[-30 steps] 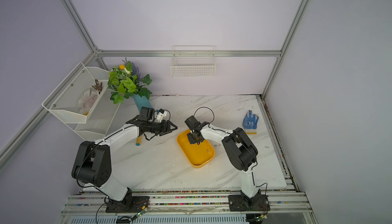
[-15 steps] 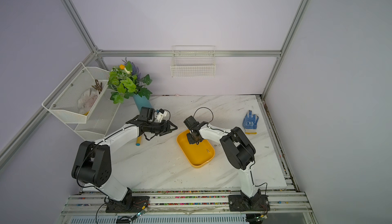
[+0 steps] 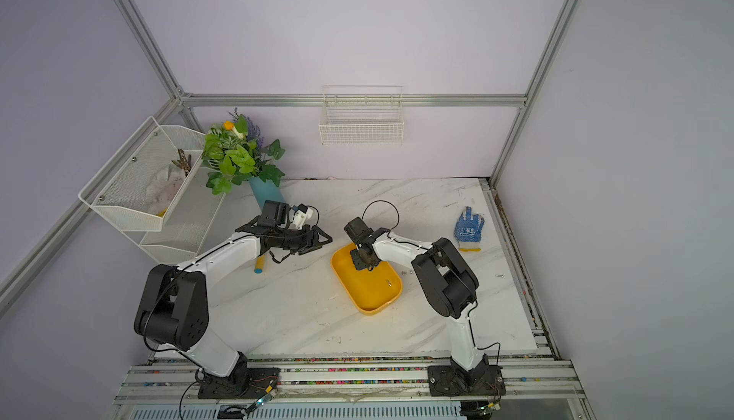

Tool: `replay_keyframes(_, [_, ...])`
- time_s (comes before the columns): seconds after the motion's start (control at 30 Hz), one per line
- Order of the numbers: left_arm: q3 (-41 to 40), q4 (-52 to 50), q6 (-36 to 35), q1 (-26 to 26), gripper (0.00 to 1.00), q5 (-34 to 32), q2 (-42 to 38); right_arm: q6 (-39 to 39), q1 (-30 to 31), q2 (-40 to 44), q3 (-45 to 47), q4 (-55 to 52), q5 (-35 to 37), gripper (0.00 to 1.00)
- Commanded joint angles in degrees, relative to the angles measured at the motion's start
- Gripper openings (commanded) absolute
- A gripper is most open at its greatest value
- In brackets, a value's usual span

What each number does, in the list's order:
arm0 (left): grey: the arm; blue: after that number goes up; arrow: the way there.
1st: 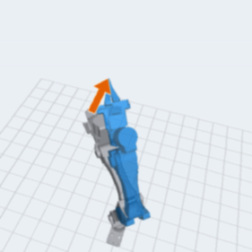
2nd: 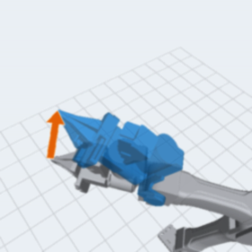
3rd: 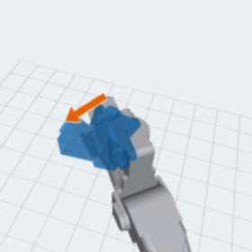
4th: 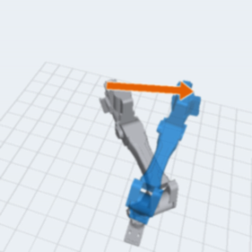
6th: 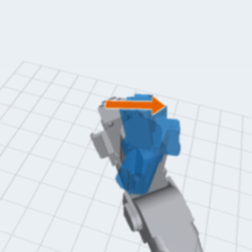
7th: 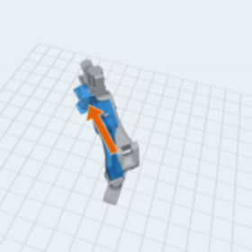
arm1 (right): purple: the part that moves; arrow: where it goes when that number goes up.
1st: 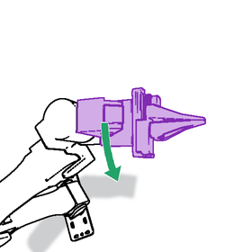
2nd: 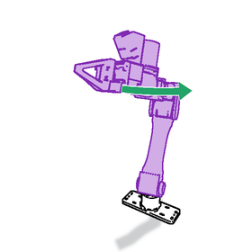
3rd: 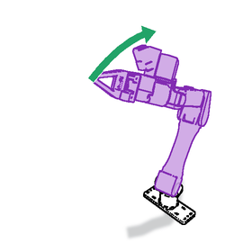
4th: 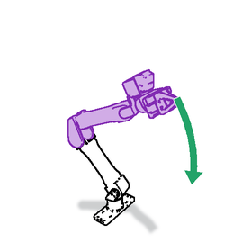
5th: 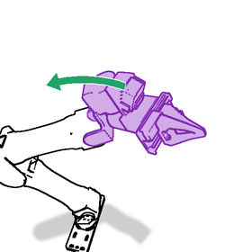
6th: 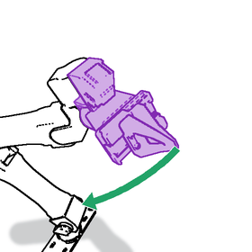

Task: Take out the screws from the storage box
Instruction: Pick up the screw from the storage box.

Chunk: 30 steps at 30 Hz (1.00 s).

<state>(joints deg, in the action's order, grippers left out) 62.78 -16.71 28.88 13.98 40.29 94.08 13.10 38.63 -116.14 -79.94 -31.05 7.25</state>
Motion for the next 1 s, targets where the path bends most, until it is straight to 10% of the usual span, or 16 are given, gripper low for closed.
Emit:
replay_keyframes(0.0, [-2.34,-0.36,-0.50,-0.09,0.63,0.73,-0.20,-0.36,-0.29,-0.50,0.21,-3.58,1.16,0.00])
replay_keyframes(0.97, [-0.56,-0.10,-0.58,-0.09,0.63,1.35,1.36,1.57,-4.73,19.10,1.58,-9.43,-0.44,0.00])
